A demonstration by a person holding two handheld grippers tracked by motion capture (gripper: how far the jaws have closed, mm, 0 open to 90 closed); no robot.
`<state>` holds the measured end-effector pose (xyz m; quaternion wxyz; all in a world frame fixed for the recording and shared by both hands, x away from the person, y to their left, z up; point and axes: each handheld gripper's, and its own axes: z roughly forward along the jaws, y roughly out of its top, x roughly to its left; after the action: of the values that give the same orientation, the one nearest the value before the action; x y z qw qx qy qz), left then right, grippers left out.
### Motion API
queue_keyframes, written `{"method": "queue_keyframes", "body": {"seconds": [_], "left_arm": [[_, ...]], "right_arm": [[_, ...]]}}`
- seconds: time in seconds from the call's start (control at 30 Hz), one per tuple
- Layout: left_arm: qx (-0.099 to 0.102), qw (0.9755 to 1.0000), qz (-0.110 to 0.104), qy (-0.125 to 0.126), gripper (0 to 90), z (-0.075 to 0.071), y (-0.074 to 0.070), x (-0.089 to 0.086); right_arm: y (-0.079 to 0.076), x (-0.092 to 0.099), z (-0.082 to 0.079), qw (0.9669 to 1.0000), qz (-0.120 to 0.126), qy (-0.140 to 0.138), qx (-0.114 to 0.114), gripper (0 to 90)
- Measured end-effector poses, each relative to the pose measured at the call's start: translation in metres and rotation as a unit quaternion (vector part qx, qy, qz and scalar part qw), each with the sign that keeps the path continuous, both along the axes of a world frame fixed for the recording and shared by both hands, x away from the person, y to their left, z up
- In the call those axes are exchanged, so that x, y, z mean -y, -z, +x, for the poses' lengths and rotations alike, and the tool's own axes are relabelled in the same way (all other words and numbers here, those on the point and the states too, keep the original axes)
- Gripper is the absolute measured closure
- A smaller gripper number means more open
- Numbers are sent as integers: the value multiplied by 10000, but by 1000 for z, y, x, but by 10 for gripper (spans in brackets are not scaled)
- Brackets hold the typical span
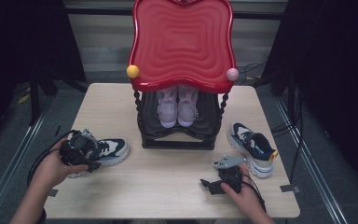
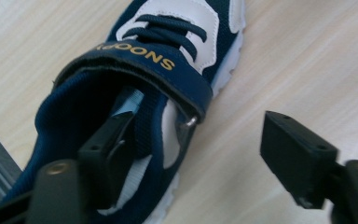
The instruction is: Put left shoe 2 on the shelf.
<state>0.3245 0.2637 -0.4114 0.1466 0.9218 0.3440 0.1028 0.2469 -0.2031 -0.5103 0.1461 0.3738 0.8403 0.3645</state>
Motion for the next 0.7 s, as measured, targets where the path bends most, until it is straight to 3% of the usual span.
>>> {"method": "queue_keyframes", "body": {"seconds": [0.07,0.17,0.3,0.37,0.43,0.53,0.63,0.7], "left_arm": [[-4,10000,-94,21,381,-1,0,2],[116,9999,115,19,488,0,-1,6],[210,9996,58,-151,650,1,-2,6],[206,9995,39,-229,682,1,-2,8],[230,9993,149,-249,713,1,-3,11],[177,9988,-8,-450,763,2,-3,16],[222,9966,-50,-792,785,4,-4,21],[217,9940,-269,-1041,792,5,-2,24]], "right_arm": [[0,0,0,10000,0,0,1,134],[0,0,0,10000,0,-1,1,134],[0,0,0,10000,0,0,0,134],[0,0,0,10000,0,0,1,134],[0,0,0,10000,1,0,-1,134],[0,0,0,10000,1,-2,0,134],[0,0,0,10000,0,-1,0,134],[0,0,0,10000,1,-1,-1,134]]}}
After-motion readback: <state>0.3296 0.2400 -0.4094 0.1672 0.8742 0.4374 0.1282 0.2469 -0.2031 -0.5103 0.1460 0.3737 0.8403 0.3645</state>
